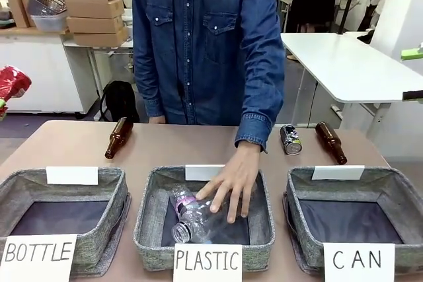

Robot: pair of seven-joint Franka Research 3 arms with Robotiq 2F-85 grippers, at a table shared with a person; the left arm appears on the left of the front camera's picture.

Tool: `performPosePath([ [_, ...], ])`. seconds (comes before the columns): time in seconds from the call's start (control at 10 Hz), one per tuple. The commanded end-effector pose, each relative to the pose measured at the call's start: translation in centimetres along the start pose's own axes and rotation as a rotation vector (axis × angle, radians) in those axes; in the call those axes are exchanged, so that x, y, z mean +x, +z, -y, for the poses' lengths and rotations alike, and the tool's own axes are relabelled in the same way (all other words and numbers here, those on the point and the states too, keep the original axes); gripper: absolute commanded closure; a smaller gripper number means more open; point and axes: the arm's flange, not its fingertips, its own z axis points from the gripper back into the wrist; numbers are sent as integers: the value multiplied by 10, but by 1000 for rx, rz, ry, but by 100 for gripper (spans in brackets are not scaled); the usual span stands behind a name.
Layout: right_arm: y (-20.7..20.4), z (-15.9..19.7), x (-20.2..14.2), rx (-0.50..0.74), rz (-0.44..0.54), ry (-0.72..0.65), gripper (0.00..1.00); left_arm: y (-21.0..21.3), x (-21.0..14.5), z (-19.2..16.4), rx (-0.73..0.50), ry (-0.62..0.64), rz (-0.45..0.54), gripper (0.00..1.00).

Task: Sort the can waste into the basket.
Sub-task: Pick up the can waste from the table and place it in the right Fabric basket.

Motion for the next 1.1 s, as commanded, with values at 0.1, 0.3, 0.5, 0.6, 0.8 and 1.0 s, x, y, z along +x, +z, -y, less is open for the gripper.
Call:
performPosePath([
  [0.1, 0, -4, 1, 23, 3, -16, 0, 4, 8, 3, -7, -28, -44, 100],
  [0.3, 0, -4, 1, 23, 3, -16, 0, 4, 8, 3, -7, -28, -44, 100],
  [0.5, 0, -4, 1, 23, 3, -16, 0, 1, 9, 3, -6, -8, -29, 64],
  [0.6, 0, 0, 0, 0, 0, 0, 0, -17, 11, 17, -35, -53, -96, 64],
  [0.8, 37, -7, 2, -11, 54, 46, 0, -79, 17, 59, -29, -118, -250, 64],
  [1.0, 86, -1, 18, 1, 122, 21, 0, -143, 20, 123, 13, -207, -405, 64],
])
